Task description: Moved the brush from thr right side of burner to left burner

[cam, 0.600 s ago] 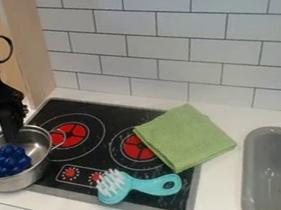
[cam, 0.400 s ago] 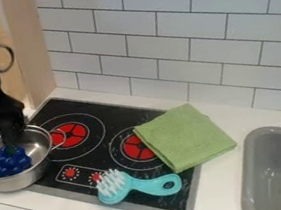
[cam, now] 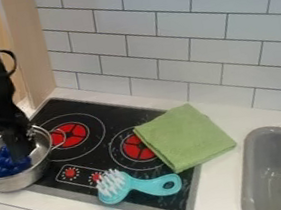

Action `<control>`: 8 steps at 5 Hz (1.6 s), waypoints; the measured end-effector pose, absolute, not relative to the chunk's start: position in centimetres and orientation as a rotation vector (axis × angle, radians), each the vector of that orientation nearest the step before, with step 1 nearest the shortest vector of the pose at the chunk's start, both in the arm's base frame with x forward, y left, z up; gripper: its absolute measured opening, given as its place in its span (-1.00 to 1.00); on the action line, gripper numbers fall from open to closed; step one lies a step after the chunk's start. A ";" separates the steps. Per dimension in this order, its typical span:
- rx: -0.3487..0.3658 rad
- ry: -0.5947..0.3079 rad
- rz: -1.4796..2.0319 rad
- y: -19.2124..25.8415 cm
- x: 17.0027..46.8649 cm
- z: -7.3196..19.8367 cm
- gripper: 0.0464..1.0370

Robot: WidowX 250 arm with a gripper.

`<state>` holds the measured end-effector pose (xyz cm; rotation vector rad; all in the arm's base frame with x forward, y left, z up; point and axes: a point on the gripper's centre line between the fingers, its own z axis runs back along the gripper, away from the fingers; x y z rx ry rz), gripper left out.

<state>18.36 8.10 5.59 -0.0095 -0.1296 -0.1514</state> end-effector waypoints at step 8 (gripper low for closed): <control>0.018 -0.044 -1.194 -1.4 21.4 3.0 0.92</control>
